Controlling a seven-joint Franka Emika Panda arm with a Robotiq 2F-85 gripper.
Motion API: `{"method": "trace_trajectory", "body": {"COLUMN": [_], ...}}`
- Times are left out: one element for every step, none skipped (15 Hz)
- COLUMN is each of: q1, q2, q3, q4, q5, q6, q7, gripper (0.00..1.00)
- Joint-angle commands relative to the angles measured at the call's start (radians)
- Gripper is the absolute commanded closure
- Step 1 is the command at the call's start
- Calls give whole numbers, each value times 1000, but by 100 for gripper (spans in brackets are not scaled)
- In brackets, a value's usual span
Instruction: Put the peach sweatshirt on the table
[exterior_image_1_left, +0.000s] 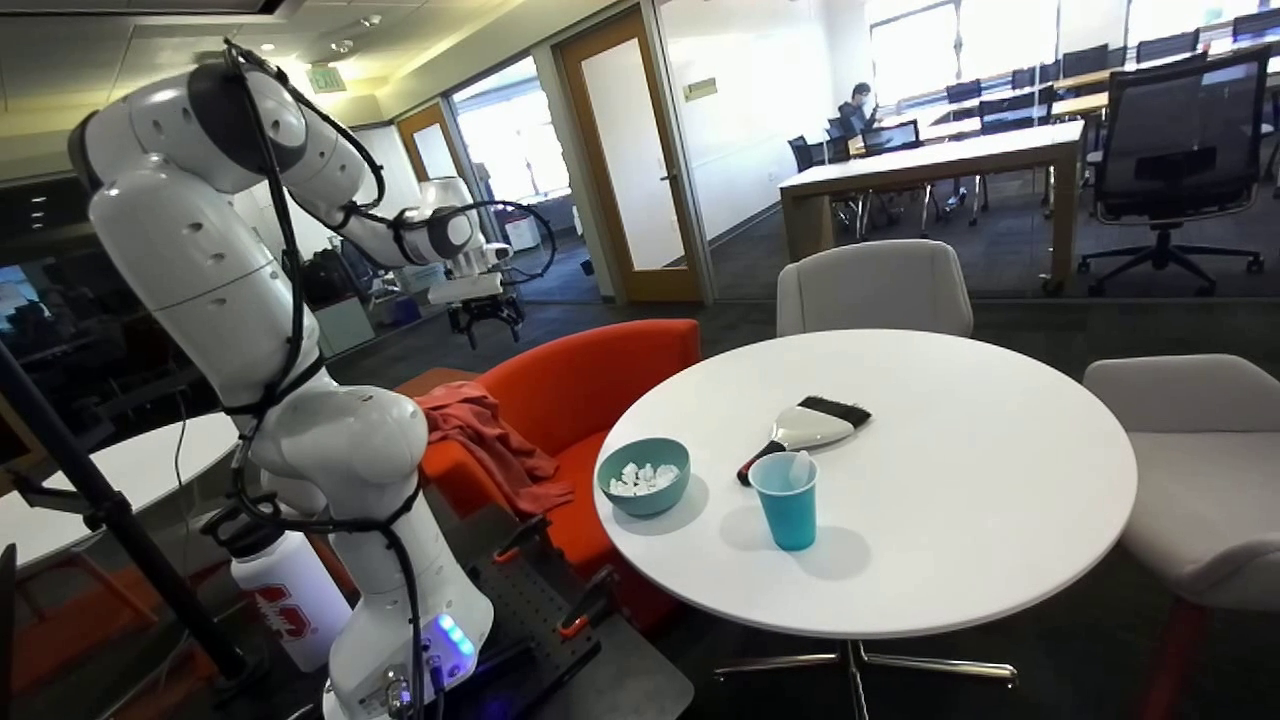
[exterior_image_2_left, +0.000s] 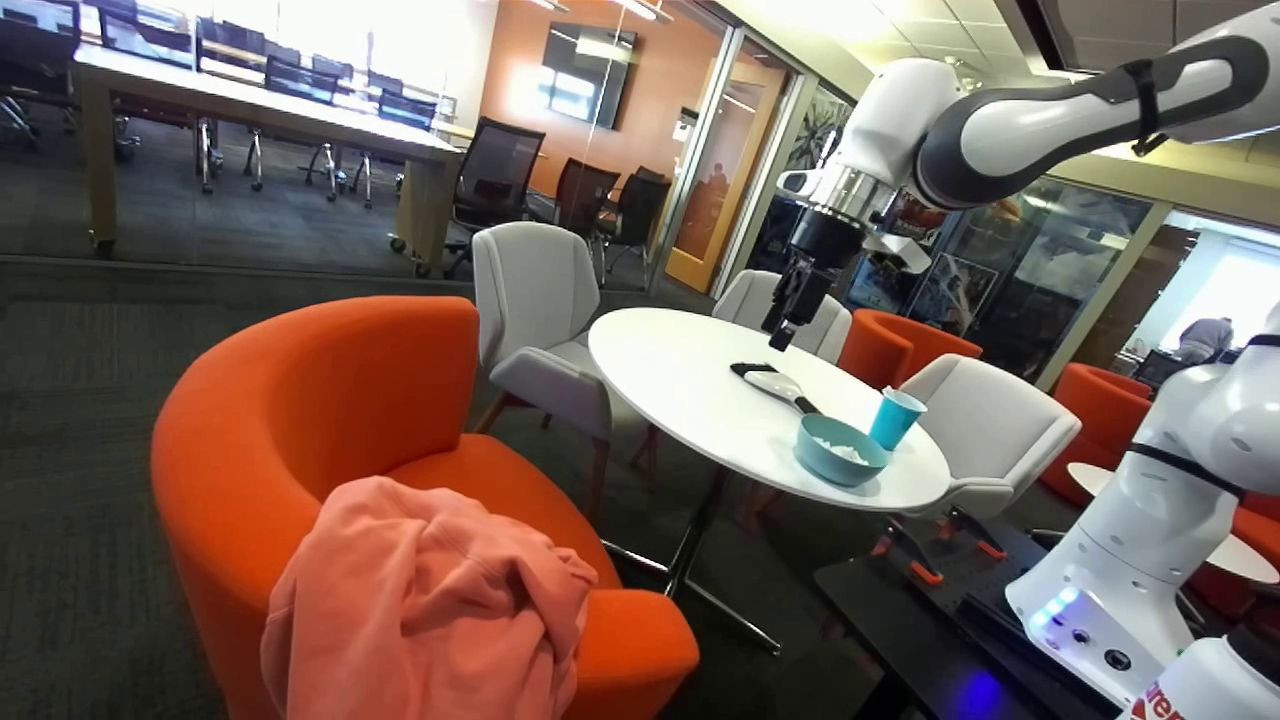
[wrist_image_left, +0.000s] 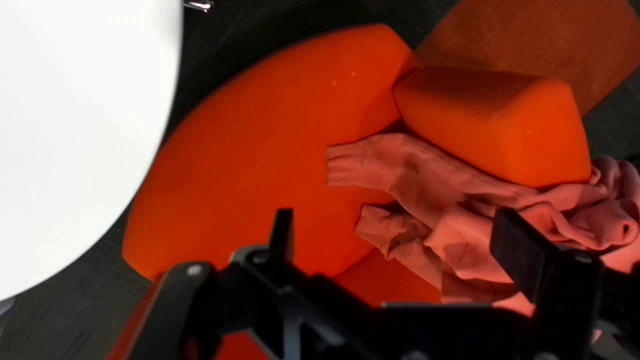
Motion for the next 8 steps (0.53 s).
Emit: {"method": "trace_trajectory", "body": {"q1": [41, 53, 61, 75, 88, 101, 111, 119], "q2": [111, 146, 179, 218, 256, 298, 336, 376], "q3": [75, 96, 112, 126, 139, 155, 169, 183], "q4": [19, 24, 28, 40, 55, 75, 96, 125], "q5": [-37, -52, -80, -83, -81, -61, -54, -53], "q6": [180, 243, 294, 341, 374, 398, 411, 418], "q7": [105, 131, 164, 180, 193, 186, 180, 171], "gripper": [0, 0, 0, 0, 0, 0, 0, 0]}}
